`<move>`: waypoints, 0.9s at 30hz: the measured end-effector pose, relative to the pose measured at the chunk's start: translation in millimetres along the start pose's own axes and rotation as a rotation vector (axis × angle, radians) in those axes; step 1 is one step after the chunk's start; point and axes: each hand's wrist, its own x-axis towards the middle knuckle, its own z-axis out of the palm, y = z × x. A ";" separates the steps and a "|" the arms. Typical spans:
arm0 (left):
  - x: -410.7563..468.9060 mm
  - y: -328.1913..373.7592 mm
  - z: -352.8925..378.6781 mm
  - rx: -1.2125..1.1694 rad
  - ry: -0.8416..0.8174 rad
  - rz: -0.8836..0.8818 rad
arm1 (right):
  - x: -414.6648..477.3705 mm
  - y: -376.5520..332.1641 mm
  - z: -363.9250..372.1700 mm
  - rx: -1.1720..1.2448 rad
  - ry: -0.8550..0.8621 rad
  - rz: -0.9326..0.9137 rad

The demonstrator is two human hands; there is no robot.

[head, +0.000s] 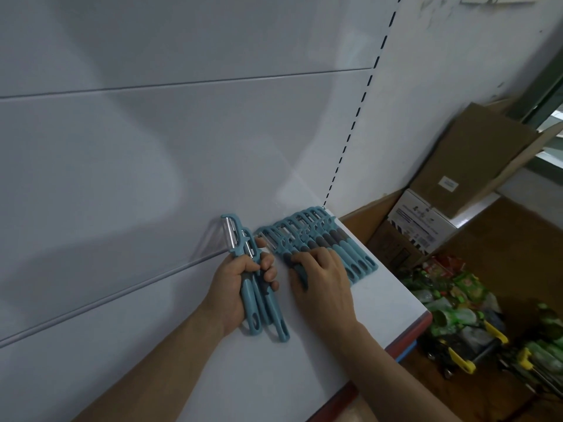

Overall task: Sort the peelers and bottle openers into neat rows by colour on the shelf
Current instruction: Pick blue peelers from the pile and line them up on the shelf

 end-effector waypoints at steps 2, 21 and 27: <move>-0.4 -0.6 0.7 -0.006 0.001 0.005 | 0.4 0.3 1.1 -0.019 -0.007 0.002; -15.8 5.6 8.9 0.055 -0.012 0.001 | -17.8 -40.5 -33.8 0.754 -0.234 0.312; -16.5 10.5 9.0 0.078 0.156 0.094 | -19.9 -34.1 -31.8 0.501 -0.010 0.274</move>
